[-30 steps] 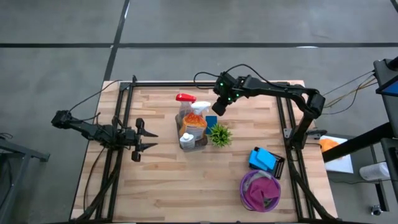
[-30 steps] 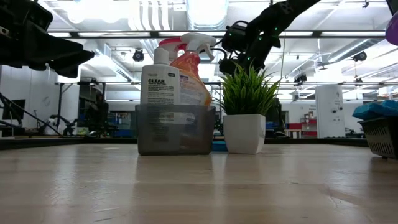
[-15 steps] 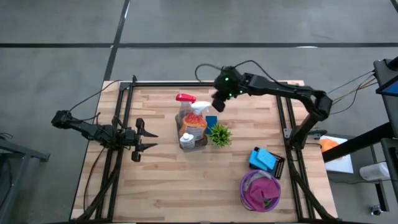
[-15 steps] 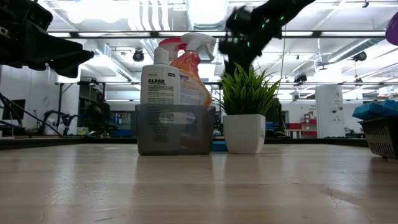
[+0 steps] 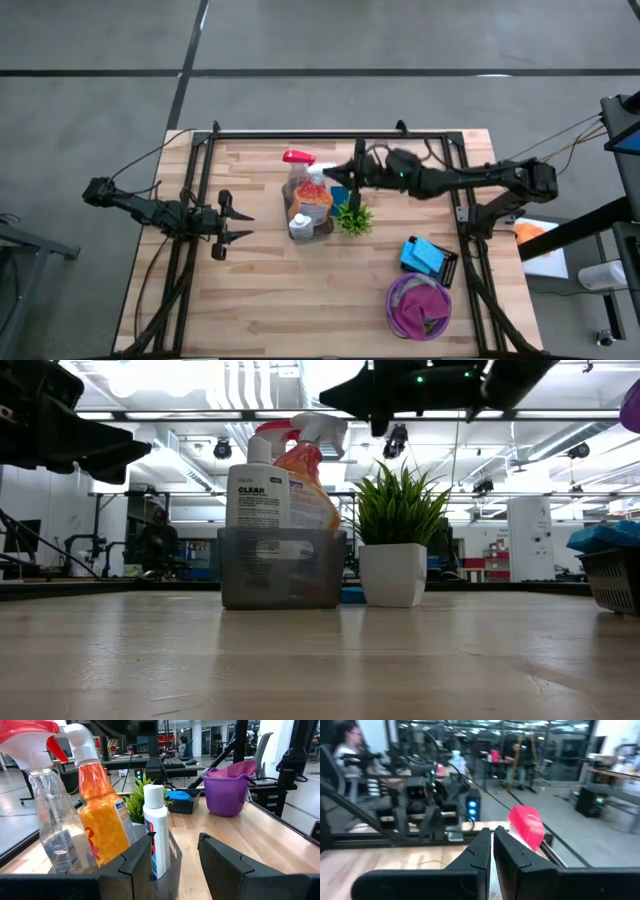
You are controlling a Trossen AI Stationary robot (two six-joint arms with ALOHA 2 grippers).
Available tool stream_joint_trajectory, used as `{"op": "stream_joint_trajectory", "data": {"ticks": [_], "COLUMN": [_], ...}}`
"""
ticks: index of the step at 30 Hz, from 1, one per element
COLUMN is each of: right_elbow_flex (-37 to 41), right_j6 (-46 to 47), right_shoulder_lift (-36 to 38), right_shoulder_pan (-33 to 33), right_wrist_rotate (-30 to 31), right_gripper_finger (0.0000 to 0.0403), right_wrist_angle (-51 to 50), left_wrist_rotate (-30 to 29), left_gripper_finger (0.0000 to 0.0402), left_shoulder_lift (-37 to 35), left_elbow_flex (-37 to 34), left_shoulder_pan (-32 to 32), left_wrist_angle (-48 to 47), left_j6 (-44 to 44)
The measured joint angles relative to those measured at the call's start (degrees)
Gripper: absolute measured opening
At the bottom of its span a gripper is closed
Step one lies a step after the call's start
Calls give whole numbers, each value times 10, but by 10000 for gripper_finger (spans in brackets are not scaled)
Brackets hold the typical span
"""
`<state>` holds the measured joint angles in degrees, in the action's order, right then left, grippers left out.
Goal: Pick & Place Kitchen Items
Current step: Put the blue sponge into the black bin
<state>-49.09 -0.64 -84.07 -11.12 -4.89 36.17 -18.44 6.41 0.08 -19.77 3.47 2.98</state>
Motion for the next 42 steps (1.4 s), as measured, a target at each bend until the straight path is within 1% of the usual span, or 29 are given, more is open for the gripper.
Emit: {"op": "stream_joint_trajectory", "data": {"ticks": [3, 7, 10, 15, 17, 18, 19, 22, 23, 24, 27, 31, 33, 37, 39, 42], "right_elbow_flex": [20, 26, 26, 29, 34, 36, 36, 36, 37, 40, 71, 143, 181, 228, 243, 257], "right_j6": [-17, -59, -88, -98, -97, -97, -97, -98, -101, -102, -101, -89, -77, -61, -60, -60], "right_shoulder_lift": [1, -3, -3, -3, -3, -3, -3, 1, 3, 6, 10, 25, 42, 87, 114, 152], "right_shoulder_pan": [43, 102, 134, 165, 171, 172, 171, 170, 171, 172, 171, 166, 163, 159, 159, 159], "right_wrist_rotate": [71, 144, 173, 175, 164, 149, 122, 15, -4, -8, -7, 14, 29, 82, 86, 87], "right_gripper_finger": [18, 18, 18, 18, 18, 18, 18, 18, 18, 18, 18, 18, 18, 18, 18, 18], "right_wrist_angle": [0, 4, 0, -1, 0, -1, 0, 29, 32, 32, 49, 173, 207, 210, 210, 177], "left_wrist_rotate": [0, 0, 0, 0, 0, 0, 0, 0, 0, 0, 0, 1, 1, 1, 1, 1], "left_gripper_finger": [163, 163, 163, 163, 163, 163, 163, 163, 163, 163, 163, 163, 163, 163, 162, 162], "left_shoulder_lift": [2, 2, 4, 6, 6, 6, 6, 6, 6, 6, 6, 6, 6, 6, 6, 9], "left_elbow_flex": [0, 0, 0, 0, 0, 0, 0, 0, 0, 0, 0, 0, 0, 0, 0, 0], "left_shoulder_pan": [0, 0, 0, 0, 0, 0, 0, 0, 0, 0, 0, 0, 0, 0, 0, 0], "left_wrist_angle": [0, 0, 0, 1, 1, 3, 6, 14, 14, 14, 10, 9, 9, 9, 9, 8], "left_j6": [-4, -10, -19, -24, -22, -21, -19, -15, -15, -15, -17, -18, -17, -14, -12, -11]}}
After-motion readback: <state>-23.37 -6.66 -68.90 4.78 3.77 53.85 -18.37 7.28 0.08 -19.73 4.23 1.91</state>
